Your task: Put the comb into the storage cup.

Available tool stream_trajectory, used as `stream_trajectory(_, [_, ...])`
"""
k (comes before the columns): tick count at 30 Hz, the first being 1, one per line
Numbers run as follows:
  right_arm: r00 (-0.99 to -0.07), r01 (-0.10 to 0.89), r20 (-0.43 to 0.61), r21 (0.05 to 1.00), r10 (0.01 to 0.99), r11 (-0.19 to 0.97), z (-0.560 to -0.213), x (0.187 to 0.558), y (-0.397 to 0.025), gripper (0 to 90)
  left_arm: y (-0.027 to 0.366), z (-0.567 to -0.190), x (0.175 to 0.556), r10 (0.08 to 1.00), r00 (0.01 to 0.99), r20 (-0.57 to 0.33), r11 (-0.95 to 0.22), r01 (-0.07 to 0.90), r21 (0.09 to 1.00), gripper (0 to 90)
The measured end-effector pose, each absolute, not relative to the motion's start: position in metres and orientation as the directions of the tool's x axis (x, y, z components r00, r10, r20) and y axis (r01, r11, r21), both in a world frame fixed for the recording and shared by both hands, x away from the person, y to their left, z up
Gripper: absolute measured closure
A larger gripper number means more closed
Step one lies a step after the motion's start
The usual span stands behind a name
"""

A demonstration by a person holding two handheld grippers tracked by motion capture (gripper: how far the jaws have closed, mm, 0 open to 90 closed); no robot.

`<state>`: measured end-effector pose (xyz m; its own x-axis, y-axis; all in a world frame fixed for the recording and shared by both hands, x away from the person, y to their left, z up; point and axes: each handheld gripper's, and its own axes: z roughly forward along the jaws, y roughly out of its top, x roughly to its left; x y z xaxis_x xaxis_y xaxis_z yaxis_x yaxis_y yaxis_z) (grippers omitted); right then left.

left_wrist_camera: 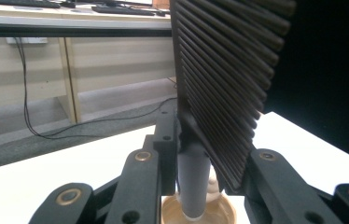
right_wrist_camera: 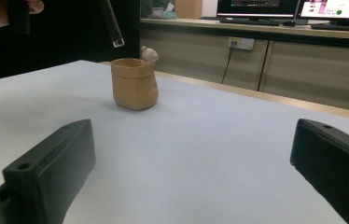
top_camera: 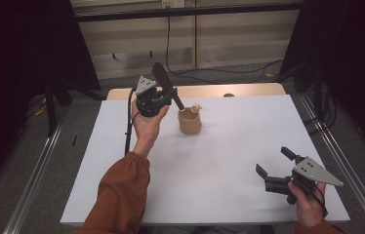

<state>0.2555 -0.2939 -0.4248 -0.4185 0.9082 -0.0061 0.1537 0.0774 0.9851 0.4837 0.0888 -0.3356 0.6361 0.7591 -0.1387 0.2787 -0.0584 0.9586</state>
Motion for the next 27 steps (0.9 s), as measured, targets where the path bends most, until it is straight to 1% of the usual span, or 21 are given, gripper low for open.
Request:
stream_trajectory(9, [-0.429, 0.163, -0.002, 0.983, 0.903, 0.079, -0.426, 0.256, -0.293, 0.0, 0.086, -0.344, 0.486, 0.764, 0.632, -0.129, -0.074, 0.284, 0.956, 73.2])
stream_trajectory(17, [-0.434, 0.165, -0.004, 0.983, 0.901, 0.084, -0.427, 0.256, -0.293, 0.0, 0.087, -0.356, 0.49, 0.771, 0.619, -0.149, -0.068, 0.314, 0.947, 73.2])
stream_trajectory(24, [-0.435, 0.164, -0.011, 0.982, 0.901, 0.091, -0.427, 0.256, -0.293, 0.0, 0.081, -0.364, 0.491, 0.772, 0.619, -0.144, -0.085, 0.325, 0.942, 73.2])
stream_trajectory(26, [-0.433, 0.164, -0.011, 0.982, 0.901, 0.091, -0.427, 0.256, -0.293, 0.0, 0.082, -0.366, 0.492, 0.767, 0.616, -0.18, -0.059, 0.347, 0.936, 73.2])
stream_trajectory(27, [-0.432, 0.163, -0.007, 0.983, 0.902, 0.086, -0.427, 0.256, -0.293, 0.0, 0.082, -0.366, 0.492, 0.77, 0.612, -0.18, -0.056, 0.346, 0.937, 73.2])
